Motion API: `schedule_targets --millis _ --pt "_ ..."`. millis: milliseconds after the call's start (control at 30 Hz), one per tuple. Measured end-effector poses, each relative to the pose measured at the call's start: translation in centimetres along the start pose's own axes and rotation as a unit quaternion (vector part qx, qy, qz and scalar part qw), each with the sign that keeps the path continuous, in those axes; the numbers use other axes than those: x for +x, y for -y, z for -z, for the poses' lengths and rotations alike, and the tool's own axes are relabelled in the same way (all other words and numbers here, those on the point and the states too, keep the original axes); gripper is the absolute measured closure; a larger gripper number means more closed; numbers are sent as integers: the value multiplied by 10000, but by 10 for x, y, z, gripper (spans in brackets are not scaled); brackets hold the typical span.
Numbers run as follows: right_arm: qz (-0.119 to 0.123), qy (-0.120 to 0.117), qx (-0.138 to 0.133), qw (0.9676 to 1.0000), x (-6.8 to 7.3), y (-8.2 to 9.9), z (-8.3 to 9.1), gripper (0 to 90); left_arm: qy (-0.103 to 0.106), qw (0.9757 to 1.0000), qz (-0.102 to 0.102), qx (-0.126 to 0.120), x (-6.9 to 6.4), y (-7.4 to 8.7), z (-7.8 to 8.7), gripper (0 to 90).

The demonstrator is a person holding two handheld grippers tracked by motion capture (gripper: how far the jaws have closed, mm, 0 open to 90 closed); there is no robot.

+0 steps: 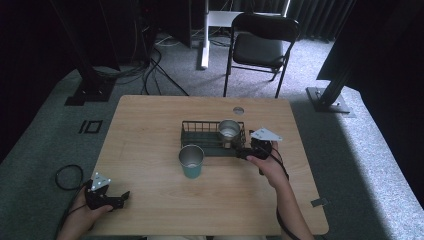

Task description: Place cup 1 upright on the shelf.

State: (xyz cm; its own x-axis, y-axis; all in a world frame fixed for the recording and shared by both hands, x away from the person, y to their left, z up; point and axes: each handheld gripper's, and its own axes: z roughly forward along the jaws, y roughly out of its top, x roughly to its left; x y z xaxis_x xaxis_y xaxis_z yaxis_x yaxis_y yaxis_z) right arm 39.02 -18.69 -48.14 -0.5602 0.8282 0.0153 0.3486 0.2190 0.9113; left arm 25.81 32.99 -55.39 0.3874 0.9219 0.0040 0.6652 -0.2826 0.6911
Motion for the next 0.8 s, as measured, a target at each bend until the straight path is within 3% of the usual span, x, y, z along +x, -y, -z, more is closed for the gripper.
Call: schedule_targets --millis 367,800 --pt "-98 110 -13 9999 -14 16 18 116 -1 10000 1 0 0 0 0 19" --pt "-142 226 183 9995 -23 53 39 116 -1 10000 1 0 0 0 0 19"
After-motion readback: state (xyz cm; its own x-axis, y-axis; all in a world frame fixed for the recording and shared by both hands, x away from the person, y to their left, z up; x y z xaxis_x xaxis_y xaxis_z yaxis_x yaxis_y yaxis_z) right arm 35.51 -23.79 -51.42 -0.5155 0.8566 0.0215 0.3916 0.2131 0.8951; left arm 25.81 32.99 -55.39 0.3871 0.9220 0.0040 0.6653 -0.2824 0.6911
